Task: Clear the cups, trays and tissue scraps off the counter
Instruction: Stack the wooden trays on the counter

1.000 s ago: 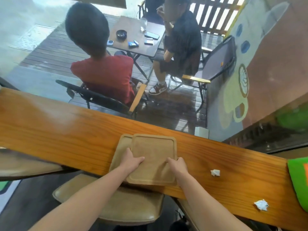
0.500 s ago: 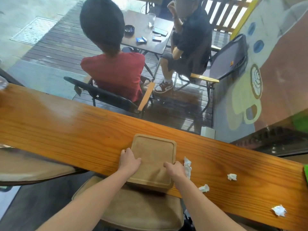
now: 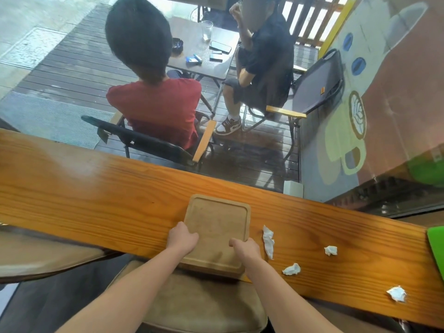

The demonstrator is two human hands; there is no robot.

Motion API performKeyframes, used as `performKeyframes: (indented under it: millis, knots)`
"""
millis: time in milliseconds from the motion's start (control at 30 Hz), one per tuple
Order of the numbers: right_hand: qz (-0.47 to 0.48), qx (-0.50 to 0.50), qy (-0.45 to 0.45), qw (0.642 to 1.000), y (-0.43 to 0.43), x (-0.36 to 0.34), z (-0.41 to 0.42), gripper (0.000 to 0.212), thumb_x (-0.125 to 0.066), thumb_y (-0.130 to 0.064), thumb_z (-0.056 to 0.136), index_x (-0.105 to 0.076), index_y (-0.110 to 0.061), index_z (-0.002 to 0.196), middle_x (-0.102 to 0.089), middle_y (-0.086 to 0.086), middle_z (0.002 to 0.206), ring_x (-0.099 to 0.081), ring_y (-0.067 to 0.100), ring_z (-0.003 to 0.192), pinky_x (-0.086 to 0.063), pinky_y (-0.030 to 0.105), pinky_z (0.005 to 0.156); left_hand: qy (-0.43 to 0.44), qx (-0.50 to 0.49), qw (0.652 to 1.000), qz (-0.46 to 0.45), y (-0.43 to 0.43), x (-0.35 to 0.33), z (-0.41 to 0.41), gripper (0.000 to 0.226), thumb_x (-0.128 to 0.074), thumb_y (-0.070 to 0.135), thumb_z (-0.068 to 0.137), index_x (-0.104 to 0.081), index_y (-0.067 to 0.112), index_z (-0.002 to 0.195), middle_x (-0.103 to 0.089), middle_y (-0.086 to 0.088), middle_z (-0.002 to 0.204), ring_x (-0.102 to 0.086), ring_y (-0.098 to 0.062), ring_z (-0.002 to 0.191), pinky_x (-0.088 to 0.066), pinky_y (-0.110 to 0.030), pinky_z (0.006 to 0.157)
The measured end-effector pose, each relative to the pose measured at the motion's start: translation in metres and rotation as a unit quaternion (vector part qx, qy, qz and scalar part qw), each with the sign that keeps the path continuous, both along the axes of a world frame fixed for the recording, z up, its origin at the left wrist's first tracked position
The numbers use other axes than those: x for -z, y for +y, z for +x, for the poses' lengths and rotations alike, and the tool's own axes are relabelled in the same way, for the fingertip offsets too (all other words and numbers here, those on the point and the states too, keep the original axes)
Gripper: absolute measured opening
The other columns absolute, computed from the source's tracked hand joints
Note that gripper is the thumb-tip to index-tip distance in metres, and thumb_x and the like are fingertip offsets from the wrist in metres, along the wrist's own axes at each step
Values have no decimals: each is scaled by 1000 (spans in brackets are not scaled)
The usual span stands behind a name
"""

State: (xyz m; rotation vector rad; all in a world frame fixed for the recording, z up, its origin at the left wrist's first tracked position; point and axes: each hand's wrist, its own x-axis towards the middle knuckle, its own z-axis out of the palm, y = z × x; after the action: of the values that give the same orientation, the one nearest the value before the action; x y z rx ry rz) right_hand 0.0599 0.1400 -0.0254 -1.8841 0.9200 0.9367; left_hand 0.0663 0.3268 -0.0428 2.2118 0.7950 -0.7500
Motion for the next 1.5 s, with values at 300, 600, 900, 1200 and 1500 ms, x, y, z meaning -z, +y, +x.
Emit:
performKeyframes:
  millis: [300,600,900,1200,1500]
  knots:
    - [52,93,27,994,-10,0,-7,70,-63,-35,88,-38,-9,148,-46,12,148,-44,33,133,-41,43,101,32,-87,994,-49,7,1,2,30,-57,32,91,-66,10,110,-66,-8,104,-61,-27,93,-56,-41,84]
    - [73,87,31,993,-16,-5,-9,70,-62,-29,91,-32,-11,151,-41,12,152,-40,33,137,-39,44,106,50,-46,997,-40,5,-5,8,41,-60,36,90,-59,7,118,-63,-11,112,-60,-27,97,-53,-36,75]
    - [112,149,8,982,-16,8,-15,83,-68,-40,86,-28,-13,154,-40,9,154,-40,31,137,-39,43,104,54,-182,981,-33,-4,8,11,83,-66,64,75,-53,5,132,-57,-15,129,-55,-36,113,-49,-49,95]
    - [170,216,19,961,-22,25,-28,81,-75,-45,83,-31,-18,145,-57,1,124,-56,24,112,-47,44,100,120,-178,972,-93,3,26,1,105,-54,76,78,-24,6,151,-30,-18,153,-35,-39,136,-33,-53,111]
    - [281,228,-66,930,-70,-33,-33,53,-72,-22,91,-44,-16,135,-66,12,122,-66,31,107,-58,48,81,6,-137,930,-342,-15,-40,18,125,-80,69,53,-28,6,148,-53,-17,135,-56,-38,117,-45,-57,101]
